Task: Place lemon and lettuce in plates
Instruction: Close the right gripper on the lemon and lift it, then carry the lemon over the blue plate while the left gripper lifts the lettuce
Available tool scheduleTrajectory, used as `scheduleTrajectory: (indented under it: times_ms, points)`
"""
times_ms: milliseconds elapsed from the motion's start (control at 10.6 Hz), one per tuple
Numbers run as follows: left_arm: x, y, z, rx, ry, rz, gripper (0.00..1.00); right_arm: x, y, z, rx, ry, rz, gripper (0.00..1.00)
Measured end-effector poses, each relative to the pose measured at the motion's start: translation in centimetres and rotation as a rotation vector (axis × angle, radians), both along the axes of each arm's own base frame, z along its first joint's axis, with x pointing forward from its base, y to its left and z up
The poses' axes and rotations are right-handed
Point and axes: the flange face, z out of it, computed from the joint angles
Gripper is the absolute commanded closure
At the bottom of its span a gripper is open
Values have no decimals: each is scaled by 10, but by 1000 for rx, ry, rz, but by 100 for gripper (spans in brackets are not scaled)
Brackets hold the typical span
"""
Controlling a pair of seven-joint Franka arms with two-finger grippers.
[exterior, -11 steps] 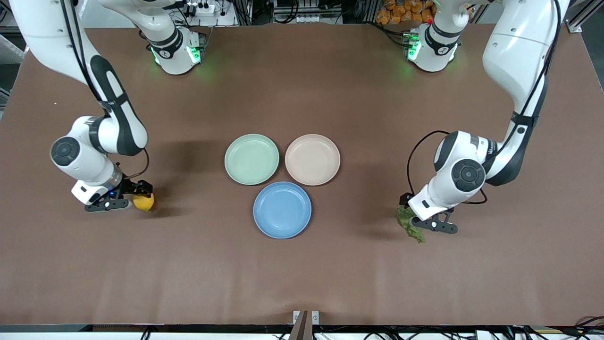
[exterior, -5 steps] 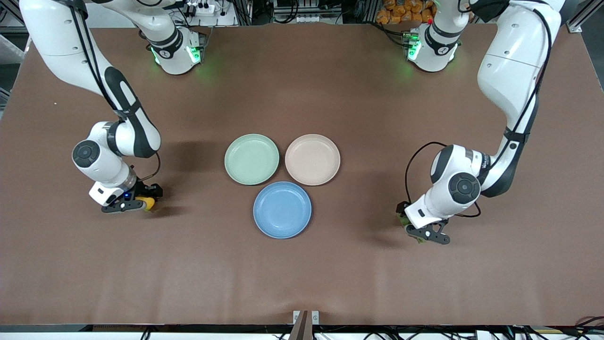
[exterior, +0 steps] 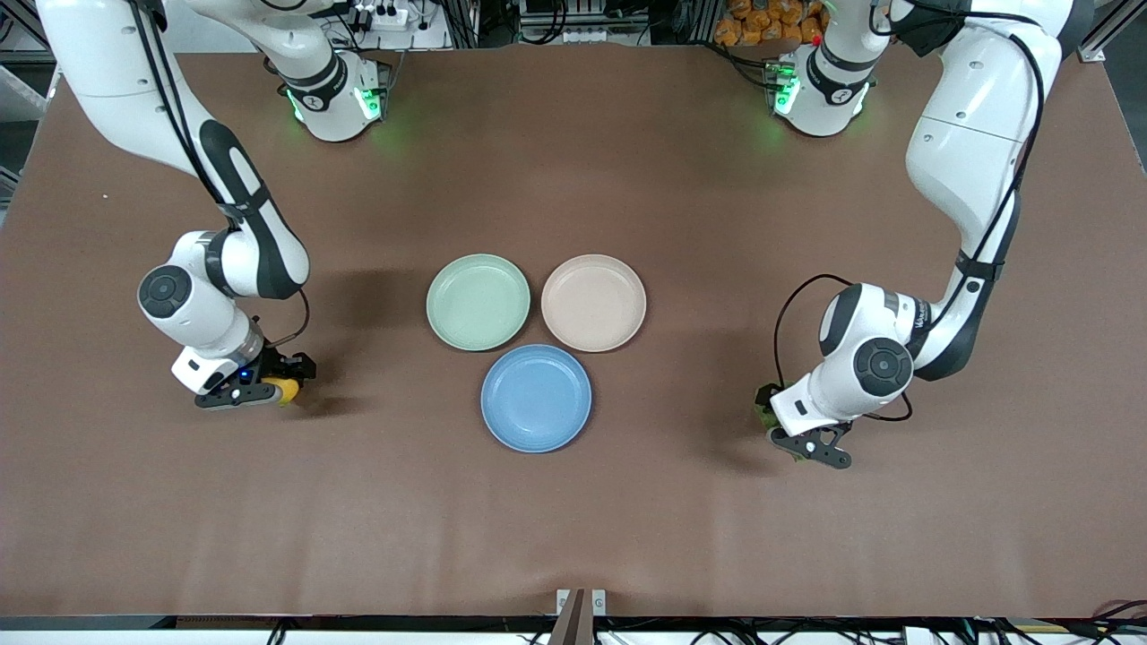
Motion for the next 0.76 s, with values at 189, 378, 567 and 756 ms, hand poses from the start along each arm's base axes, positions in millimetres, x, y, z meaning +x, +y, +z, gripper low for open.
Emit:
scheduleTrajectory:
  times_ms: [189,378,567,756]
  points:
    - [-2,0,-10,0,15,-2,0,19,55,43,58,6,-64,83]
    - [-3,1,-17,0,24,-11,100,29,126,75,125,-17,-121,83]
    - [1,2,-10,-5,16,-1,100,26,190,82,173,-20,-166,83]
    - [5,5,-5,-6,8,6,100,25,258,74,209,-15,-199,83]
